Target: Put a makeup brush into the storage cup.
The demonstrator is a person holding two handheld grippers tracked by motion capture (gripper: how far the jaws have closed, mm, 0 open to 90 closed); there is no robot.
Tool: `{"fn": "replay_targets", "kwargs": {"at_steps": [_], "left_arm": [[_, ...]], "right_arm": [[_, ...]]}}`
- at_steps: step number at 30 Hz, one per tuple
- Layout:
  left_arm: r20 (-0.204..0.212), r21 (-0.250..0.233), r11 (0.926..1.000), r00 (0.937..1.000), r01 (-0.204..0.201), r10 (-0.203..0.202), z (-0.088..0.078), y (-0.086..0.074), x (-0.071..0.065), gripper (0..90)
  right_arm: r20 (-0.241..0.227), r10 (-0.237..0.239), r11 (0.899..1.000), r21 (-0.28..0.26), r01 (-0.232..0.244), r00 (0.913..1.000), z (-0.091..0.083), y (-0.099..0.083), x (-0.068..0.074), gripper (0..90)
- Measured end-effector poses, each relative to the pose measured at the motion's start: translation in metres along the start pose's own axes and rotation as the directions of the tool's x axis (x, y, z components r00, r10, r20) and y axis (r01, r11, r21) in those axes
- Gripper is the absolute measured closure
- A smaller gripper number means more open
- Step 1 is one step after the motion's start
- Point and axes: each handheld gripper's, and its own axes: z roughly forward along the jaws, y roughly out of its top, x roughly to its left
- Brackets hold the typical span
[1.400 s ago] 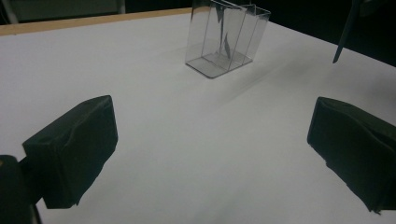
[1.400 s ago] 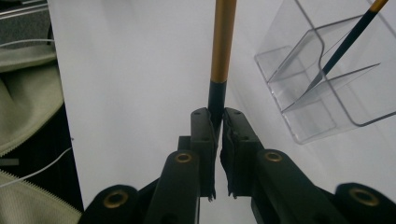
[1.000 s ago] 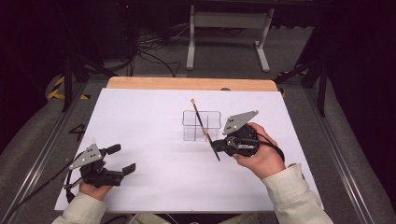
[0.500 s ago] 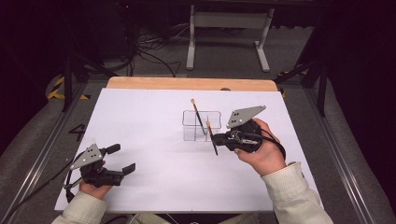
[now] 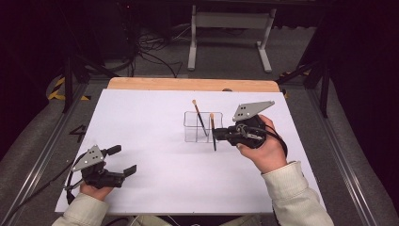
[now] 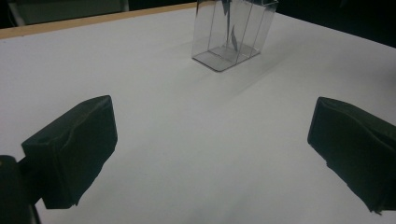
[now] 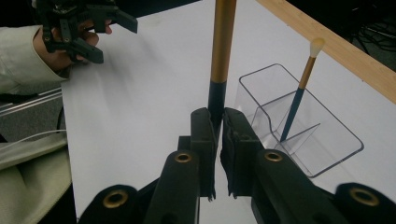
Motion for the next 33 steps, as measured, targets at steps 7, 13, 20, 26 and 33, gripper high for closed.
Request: {"fn": "replay_targets", "kwargs": {"at_steps": [7, 13, 20, 26, 33], "left_arm": [[0.0, 0.002, 1.0, 1.0, -0.001, 0.001, 0.0, 0.0, 0.0, 2.1], [-0.002, 0.006, 1.0, 1.0, -0.003, 0.003, 0.0, 0.0, 0.0, 2.1], [0.002, 0.005, 1.0, 1.0, -0.005, 0.005, 0.0, 0.001, -0.001, 2.1], [0.003, 0.005, 1.0, 1.0, -0.001, 0.001, 0.0, 0.0, -0.001, 2.1], [0.003, 0.006, 1.0, 1.0, -0.001, 0.001, 0.0, 0.001, -0.002, 2.1]], "right_arm": [[0.01, 0.046, 0.998, -0.044, -0.045, 0.9989, -0.002, 0.002, -0.005, 83.6], [0.025, 0.056, 0.996, -0.068, -0.054, 0.9981, -0.003, 0.003, -0.007, 83.5], [0.038, 0.062, 0.994, -0.096, -0.059, 0.9973, -0.004, 0.006, -0.011, 83.5], [0.054, 0.076, 0.991, -0.114, -0.069, 0.9957, -0.004, 0.009, -0.017, 83.5], [0.073, 0.093, 0.987, -0.137, -0.082, 0.993, -0.005, 0.012, -0.022, 83.5]]}}
